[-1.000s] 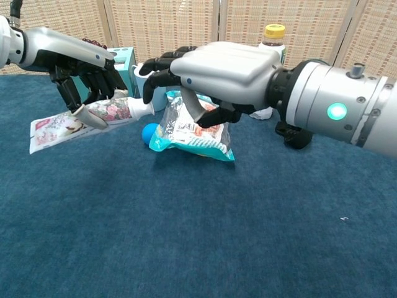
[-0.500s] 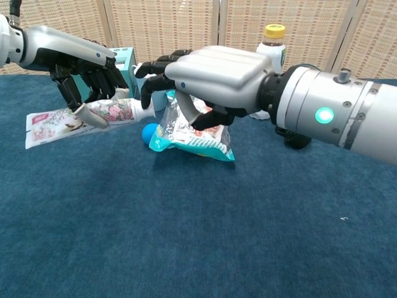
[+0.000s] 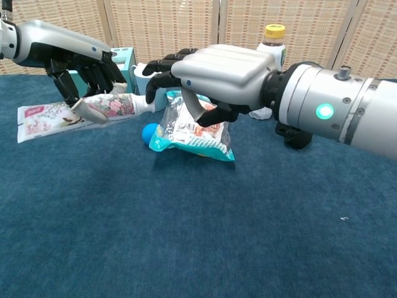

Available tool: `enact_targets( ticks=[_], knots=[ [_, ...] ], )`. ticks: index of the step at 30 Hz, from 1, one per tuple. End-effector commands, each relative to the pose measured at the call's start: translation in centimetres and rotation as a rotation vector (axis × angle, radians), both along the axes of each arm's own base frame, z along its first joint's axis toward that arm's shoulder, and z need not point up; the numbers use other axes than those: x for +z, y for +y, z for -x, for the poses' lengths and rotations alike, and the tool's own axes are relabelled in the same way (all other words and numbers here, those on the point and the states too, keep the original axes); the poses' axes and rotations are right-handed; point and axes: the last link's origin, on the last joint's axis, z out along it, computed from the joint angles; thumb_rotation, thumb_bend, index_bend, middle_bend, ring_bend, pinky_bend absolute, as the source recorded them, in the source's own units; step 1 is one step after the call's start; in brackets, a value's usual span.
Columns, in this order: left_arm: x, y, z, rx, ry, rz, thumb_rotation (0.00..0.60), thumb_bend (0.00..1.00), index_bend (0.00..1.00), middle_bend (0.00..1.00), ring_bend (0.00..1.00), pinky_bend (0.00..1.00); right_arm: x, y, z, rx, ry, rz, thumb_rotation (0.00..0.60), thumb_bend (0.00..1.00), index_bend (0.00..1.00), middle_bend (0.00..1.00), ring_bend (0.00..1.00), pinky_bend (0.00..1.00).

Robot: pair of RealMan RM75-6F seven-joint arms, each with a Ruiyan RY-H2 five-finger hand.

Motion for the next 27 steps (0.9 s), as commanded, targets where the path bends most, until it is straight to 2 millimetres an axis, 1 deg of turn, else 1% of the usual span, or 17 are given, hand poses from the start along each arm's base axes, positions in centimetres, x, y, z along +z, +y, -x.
enact_targets(
  ticks=[1, 10, 27],
  knots=[
    [0.07, -0.01, 0.06, 0.000, -0.003, 0.000, 0.600, 0.49, 0.65, 0.72, 0.59, 0.56, 0.01, -0.11, 0.07, -0.004, 0.001, 0.003, 0.597, 0.92, 0.26, 0.06, 0.00, 0.00],
    [0.24, -0.01, 0.14, 0.000, -0.014, 0.003, 0.600, 0.49, 0.66, 0.73, 0.59, 0.56, 0.04, -0.48, 0.39, -0.019, 0.005, 0.009, 0.598, 0.92, 0.26, 0.06, 0.00, 0.00],
    [0.47, -0.48, -0.26, -0.001, -0.046, 0.024, 0.600, 0.49, 0.66, 0.73, 0.59, 0.56, -0.24, -0.98, 0.38, -0.025, 0.001, 0.011, 0.598, 0.92, 0.26, 0.05, 0.00, 0.00]
  ],
)
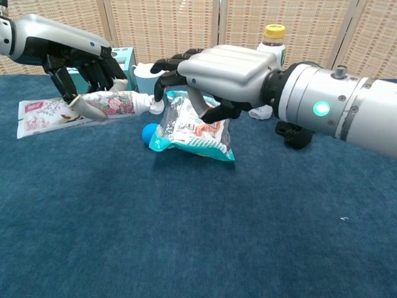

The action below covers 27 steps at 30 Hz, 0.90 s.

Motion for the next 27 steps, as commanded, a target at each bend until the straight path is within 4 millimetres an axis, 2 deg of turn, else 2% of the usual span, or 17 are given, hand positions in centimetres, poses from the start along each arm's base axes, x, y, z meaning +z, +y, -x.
enact_targets(
  ticks=[1, 13, 17, 22, 27],
  knots=[
    [0.1, -0.1, -0.1, 0.002, -0.006, 0.005, 0.600, 0.49, 0.66, 0.73, 0.59, 0.56, -0.1, -0.1, 0.0, -0.003, 0.000, -0.001, 0.598, 0.92, 0.26, 0.05, 0.00, 0.00],
    [0.5, -0.3, -0.1, 0.015, -0.032, 0.017, 0.600, 0.49, 0.65, 0.73, 0.59, 0.56, -0.4, -0.2, 0.2, -0.012, 0.000, -0.009, 0.598, 0.92, 0.26, 0.04, 0.00, 0.00],
    [0.7, -0.2, 0.3, 0.011, -0.019, 0.009, 0.600, 0.49, 0.65, 0.73, 0.59, 0.56, 0.2, 0.1, 0.3, -0.012, -0.016, -0.011, 0.598, 0.93, 0.26, 0.04, 0.00, 0.00],
    [0.7, 0.3, 1.6, 0.020, 0.014, -0.013, 0.600, 0.49, 0.64, 0.72, 0.58, 0.56, 2.8, 0.8, 1.0, -0.018, -0.063, 0.013, 0.598, 0.92, 0.26, 0.04, 0.00, 0.00],
    [0.1, 0.7, 3.7, 0.032, 0.082, -0.025, 0.600, 0.49, 0.63, 0.69, 0.57, 0.55, 6.3, 1.4, 2.5, -0.026, -0.093, 0.074, 0.598, 0.91, 0.26, 0.04, 0.00, 0.00]
  ],
)
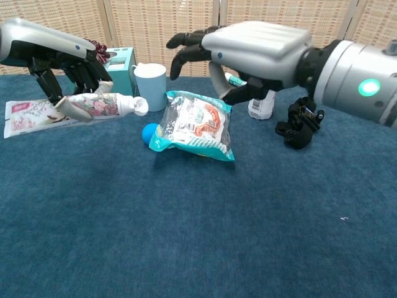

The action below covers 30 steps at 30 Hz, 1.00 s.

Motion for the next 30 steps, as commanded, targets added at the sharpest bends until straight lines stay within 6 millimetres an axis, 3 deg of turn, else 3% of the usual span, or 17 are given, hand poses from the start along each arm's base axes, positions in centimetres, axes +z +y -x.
enact_targets(
  ticks=[1, 11, 20, 30],
  knots=[
    [-0.6, 0.1, 1.4, 0.008, 0.052, 0.001, 0.600, 0.49, 0.63, 0.68, 0.56, 0.55, 2.5, 0.7, 1.3, -0.015, -0.025, 0.043, 0.598, 0.91, 0.26, 0.04, 0.00, 0.00],
    [-2.8, 0.2, 4.8, -0.017, 0.176, 0.001, 0.600, 0.49, 0.61, 0.65, 0.51, 0.52, 7.4, 1.9, 4.9, -0.065, -0.016, 0.150, 0.598, 0.87, 0.26, 0.04, 0.00, 0.00],
    [-5.0, 0.0, 6.4, -0.085, 0.287, 0.006, 0.600, 0.49, 0.58, 0.64, 0.50, 0.52, 9.4, 2.8, 6.5, -0.074, -0.013, 0.206, 0.598, 0.86, 0.26, 0.04, 0.00, 0.00],
    [-5.4, 0.2, 7.1, -0.102, 0.330, -0.057, 0.600, 0.49, 0.29, 0.42, 0.29, 0.51, 11.1, 3.5, 7.9, -0.105, -0.012, 0.252, 0.598, 0.86, 0.26, 0.04, 0.00, 0.00]
  ],
)
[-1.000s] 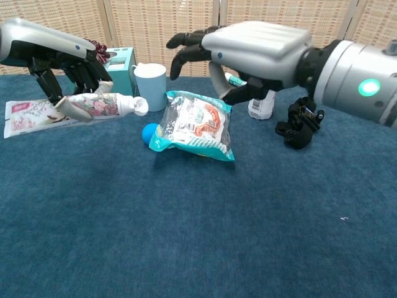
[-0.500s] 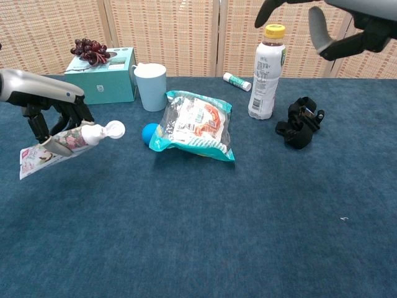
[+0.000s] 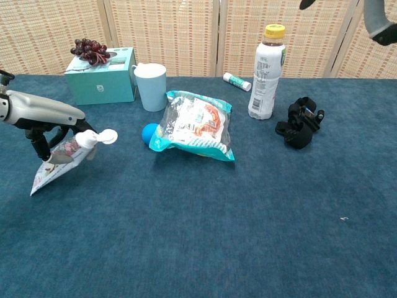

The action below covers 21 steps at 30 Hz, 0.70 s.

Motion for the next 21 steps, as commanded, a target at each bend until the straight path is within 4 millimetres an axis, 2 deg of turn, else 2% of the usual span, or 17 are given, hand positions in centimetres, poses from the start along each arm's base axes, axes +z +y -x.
enact_targets(
  ticks=[1, 6, 14, 18, 21],
  knots=[
    [-0.1, -0.1, 0.2, 0.004, 0.002, -0.018, 0.600, 0.49, 0.27, 0.40, 0.28, 0.50, 0.4, 0.2, 0.2, 0.000, -0.008, 0.013, 0.598, 0.86, 0.26, 0.04, 0.00, 0.00],
    [0.5, -0.3, 0.1, 0.005, 0.001, -0.039, 0.600, 0.49, 0.17, 0.30, 0.21, 0.46, 1.1, 0.3, 0.5, -0.004, -0.011, 0.036, 0.598, 0.86, 0.26, 0.04, 0.00, 0.00],
    [2.2, -0.7, -0.3, 0.008, -0.012, -0.081, 0.600, 0.48, 0.08, 0.19, 0.13, 0.41, 2.4, 0.6, 1.3, -0.022, -0.027, 0.079, 0.597, 0.86, 0.26, 0.04, 0.00, 0.00],
    [3.5, -0.6, -0.6, 0.003, -0.046, -0.156, 0.600, 0.48, 0.05, 0.16, 0.12, 0.39, 3.0, 0.9, 1.9, -0.035, -0.028, 0.098, 0.597, 0.86, 0.26, 0.04, 0.00, 0.00],
    [5.2, -0.9, -0.6, 0.022, -0.110, -0.242, 0.600, 0.42, 0.03, 0.15, 0.11, 0.38, 3.7, 1.2, 2.8, -0.069, -0.023, 0.114, 0.598, 0.78, 0.26, 0.04, 0.00, 0.00]
  ],
)
